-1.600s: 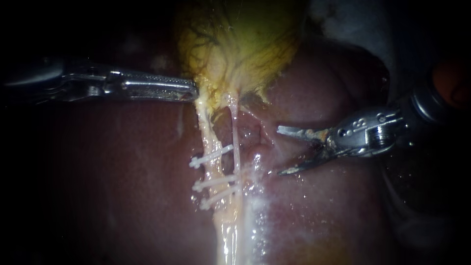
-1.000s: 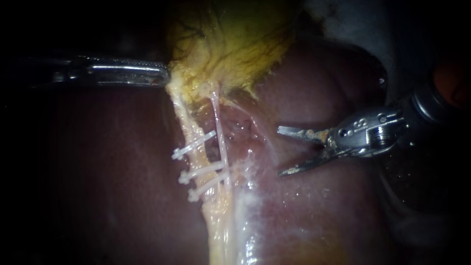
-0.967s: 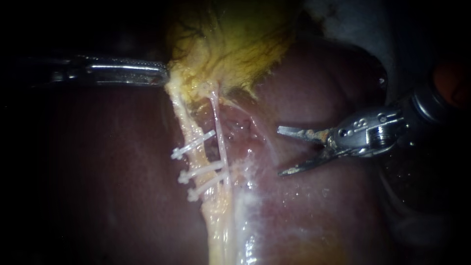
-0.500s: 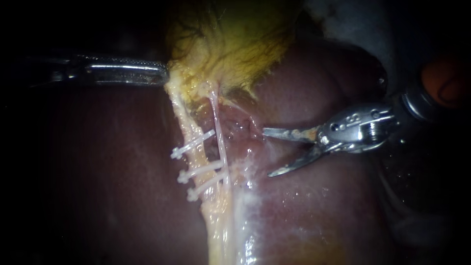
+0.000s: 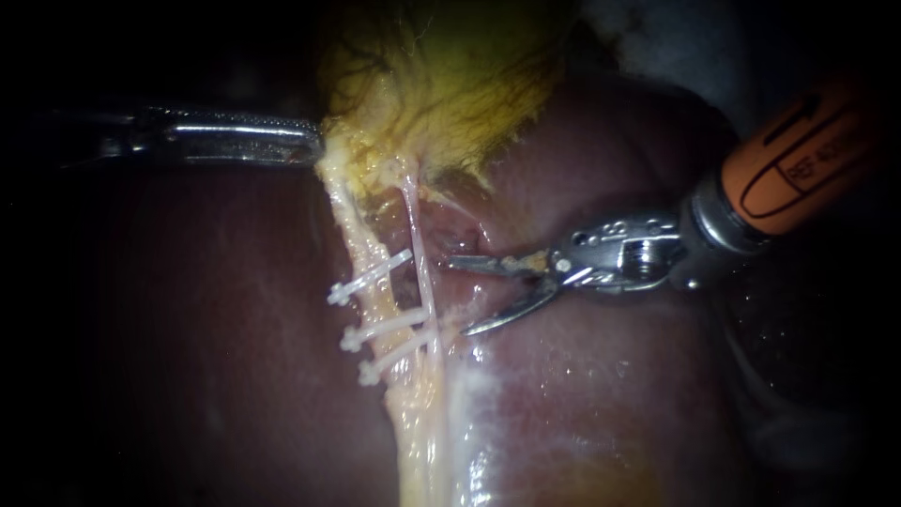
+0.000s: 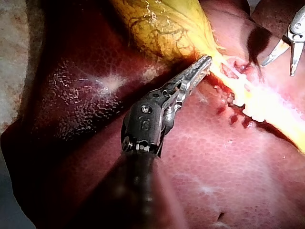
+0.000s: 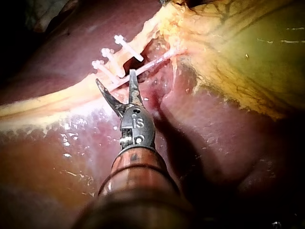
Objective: Go to the cutting position left tube
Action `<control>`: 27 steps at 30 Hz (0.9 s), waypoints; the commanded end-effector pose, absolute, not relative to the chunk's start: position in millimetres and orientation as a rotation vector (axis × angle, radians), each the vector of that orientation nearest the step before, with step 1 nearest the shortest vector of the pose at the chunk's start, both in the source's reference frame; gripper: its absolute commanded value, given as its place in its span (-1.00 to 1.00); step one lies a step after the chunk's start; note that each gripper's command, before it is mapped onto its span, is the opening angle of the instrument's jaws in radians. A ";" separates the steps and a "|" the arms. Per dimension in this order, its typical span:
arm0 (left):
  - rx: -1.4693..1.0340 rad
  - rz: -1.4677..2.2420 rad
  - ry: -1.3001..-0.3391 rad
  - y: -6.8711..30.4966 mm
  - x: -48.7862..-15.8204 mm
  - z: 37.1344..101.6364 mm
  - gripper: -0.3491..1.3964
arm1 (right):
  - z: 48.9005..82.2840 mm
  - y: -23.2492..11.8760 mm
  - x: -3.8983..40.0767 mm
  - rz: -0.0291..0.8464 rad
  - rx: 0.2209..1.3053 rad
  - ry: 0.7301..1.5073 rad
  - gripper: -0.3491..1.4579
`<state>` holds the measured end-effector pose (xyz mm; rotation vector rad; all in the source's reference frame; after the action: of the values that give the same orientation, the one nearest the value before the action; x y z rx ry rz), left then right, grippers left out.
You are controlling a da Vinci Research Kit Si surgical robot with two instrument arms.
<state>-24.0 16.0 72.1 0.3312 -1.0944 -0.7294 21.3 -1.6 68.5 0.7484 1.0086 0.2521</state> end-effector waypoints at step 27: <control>0.328 -0.731 -1.094 15.9 -24.3 72.3 -1.00 | 76.3 -3.2 23.8 0.255 0.839 0.968 0.76</control>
<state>-24.3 15.9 72.3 0.3280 -1.0943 -0.7304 23.8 -3.1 76.4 0.8416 0.9683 0.2534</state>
